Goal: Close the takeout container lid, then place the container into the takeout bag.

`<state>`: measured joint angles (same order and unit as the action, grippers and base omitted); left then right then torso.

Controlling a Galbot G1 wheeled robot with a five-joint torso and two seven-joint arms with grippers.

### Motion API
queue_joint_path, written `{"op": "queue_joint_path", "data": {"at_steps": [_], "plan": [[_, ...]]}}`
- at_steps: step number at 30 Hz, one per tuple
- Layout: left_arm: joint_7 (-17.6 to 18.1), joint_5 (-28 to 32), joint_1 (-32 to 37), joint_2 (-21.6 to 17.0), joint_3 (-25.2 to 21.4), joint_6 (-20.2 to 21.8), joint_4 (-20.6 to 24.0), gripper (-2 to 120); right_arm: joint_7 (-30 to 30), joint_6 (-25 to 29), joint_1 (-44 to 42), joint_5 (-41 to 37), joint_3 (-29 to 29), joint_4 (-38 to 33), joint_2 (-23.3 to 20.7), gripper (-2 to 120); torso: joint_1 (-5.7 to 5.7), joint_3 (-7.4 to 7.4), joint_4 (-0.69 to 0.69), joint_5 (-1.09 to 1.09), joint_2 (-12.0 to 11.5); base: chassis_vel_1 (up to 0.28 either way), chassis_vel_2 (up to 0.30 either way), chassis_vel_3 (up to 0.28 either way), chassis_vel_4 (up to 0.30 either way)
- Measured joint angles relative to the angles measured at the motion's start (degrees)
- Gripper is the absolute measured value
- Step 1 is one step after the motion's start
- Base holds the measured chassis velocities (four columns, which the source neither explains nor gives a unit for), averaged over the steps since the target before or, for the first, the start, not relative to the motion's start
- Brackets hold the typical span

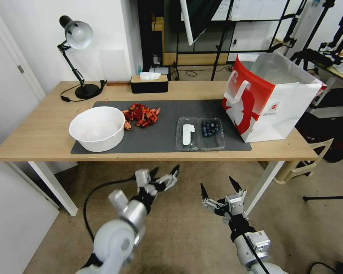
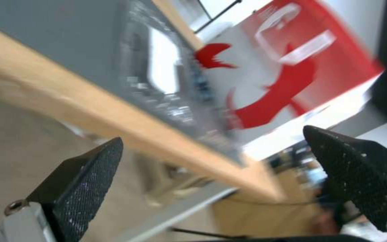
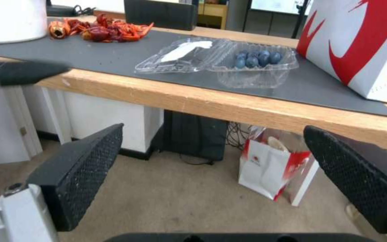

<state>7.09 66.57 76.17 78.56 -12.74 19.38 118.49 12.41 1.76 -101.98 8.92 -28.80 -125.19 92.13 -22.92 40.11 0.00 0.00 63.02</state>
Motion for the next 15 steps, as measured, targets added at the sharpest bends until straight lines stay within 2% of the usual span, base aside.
{"op": "queue_joint_path", "data": {"at_steps": [2, 4, 5, 8, 15], "plan": [[0.44, 1.08, -0.37, 0.08, 0.11, 0.11, -0.04, 100, 0.0, 0.0, 0.0, 0.01, 0.0, 0.0, 0.0, 100, 0.0, 0.0, -0.01, 0.0, 0.0, 0.0, 0.0, 0.0, 0.0], [4.03, 8.05, -3.24, 0.53, 1.06, 0.69, -0.87, 100, 0.0, 0.0, -0.05, 0.1, -0.05, -0.03, 0.0, 100, -0.01, 0.0, 0.0, 0.01, 0.0, 0.0, 0.0, 0.0, 0.0], [4.03, 8.05, -3.24, 0.53, 1.06, 0.69, -0.87, 100, 0.0, 0.0, -0.05, 0.1, -0.05, -0.03, 0.0, 100, -0.01, 0.0, 0.0, 0.01, 0.0, 0.0, 0.0, 0.0, 0.0], [8.29, 13.36, -7.12, 1.23, 2.82, 0.99, -2.56, 100, -0.02, 0.0, -0.11, 0.24, -0.11, -0.04, 0.01, 100, -0.01, 0.0, 0.0, 0.0, 0.0, 0.0, 0.0, 0.0, 0.0], [11.48, 16.41, -12.39, 2.6, 5.33, 0.96, -5.22, 100, -0.05, -0.01, -0.16, 0.44, -0.32, -0.04, 0.0, 100, -0.01, 0.0, 0.0, 0.0, 0.0, 0.0, 0.0, 0.0, 0.0]]}}
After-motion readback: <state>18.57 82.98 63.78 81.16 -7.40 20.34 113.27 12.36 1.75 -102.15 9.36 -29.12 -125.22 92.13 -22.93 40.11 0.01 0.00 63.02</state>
